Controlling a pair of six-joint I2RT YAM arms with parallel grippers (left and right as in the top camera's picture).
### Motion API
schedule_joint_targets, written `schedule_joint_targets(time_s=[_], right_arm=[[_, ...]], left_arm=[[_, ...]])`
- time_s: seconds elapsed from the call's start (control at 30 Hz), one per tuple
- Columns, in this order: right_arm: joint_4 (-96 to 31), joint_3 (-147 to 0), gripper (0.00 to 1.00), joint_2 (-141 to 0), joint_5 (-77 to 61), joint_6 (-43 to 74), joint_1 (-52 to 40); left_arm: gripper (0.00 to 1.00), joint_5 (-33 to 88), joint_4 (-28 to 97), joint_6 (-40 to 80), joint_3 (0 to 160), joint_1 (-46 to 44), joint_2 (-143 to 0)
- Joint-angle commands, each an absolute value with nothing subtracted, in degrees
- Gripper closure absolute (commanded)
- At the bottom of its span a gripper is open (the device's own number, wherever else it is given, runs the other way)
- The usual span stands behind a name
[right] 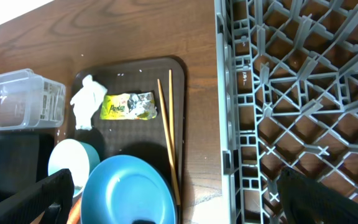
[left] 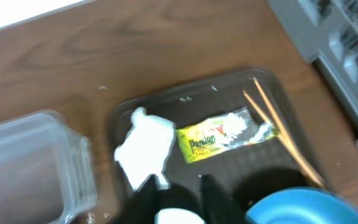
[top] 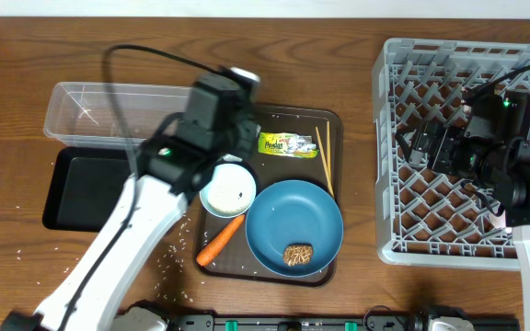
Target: Sort waste into correct bins and load items into the dishwasher rack
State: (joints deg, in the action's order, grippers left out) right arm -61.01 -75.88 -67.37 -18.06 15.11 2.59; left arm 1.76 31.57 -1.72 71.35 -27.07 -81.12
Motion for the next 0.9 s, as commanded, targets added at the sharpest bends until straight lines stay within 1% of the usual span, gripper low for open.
schedule_joint_targets(time_s=[0.0, 0.03, 0.07, 0.13, 0.17, 0.3, 0.43, 0.53, 0.6, 0.63, 0.67, 0.7, 0.73, 0.87], right_arm=[[-61.56, -76.05, 0.01, -67.64, -17.78, 15.81, 1.85], [-61.73, -76.05, 0.01, -67.64, -17.78, 15.81, 1.85], [-61.89, -76.05, 0.01, -67.64, -17.78, 15.81, 1.85], [-62.41, -76.05, 0.01, -67.64, -17.78, 15.84, 1.85], [-62.57, -76.05, 0.01, -67.64, -17.78, 15.86, 1.85], [-62.63, -76.05, 0.01, -67.64, -17.8, 15.84, 1.85], [-62.61, -76.05, 0.01, -67.64, -17.78, 15.84, 1.85], [-62.63, -76.05, 0.01, -67.64, -17.78, 15.84, 1.85], [-62.63, -76.05, 0.01, -67.64, -17.78, 15.84, 1.85], [-62.61, -76.05, 0.01, -67.64, -17.78, 15.84, 1.85], [-62.63, -76.05, 0.01, -67.64, -17.78, 15.84, 1.85], [-62.63, -76.05, 0.01, -67.64, -17.78, 15.84, 1.85], [-62.61, -76.05, 0.01, -67.64, -17.78, 15.84, 1.85], [-62.63, -76.05, 0.01, -67.64, -17.78, 15.81, 1.85]], left_arm=[[0.52, 4.1, 29.28, -7.81, 71.2, -29.12, -89.36], [0.45, 4.1, 27.9, -7.97, 71.2, -29.74, -91.48], [0.4, 4.14, 26.44, -8.19, 71.2, -30.35, -93.58], [0.26, 4.19, 23.09, -8.43, 71.2, -31.77, -97.97], [0.24, 4.69, 21.96, -9.04, 71.2, -32.29, -99.37], [0.22, 7.05, 17.96, -14.06, 71.2, -34.57, -105.51], [0.23, 7.09, 15.46, -14.35, 71.2, -35.46, -109.8], [0.38, 7.09, 15.14, -14.33, 71.2, -35.51, -112.03], [0.53, 7.09, 15.16, -14.33, 71.2, -35.51, -112.12], [0.66, 7.09, 15.14, -14.33, 71.22, -35.51, -111.85], [0.75, 7.09, 15.09, -14.33, 71.22, -35.51, -111.59], [0.87, 7.07, 15.09, -14.33, 71.22, -35.51, -111.15], [0.94, 7.07, 15.22, -14.28, 71.22, -35.46, -110.67], [0.94, 6.83, 16.19, -12.21, 71.22, -35.44, -107.13]])
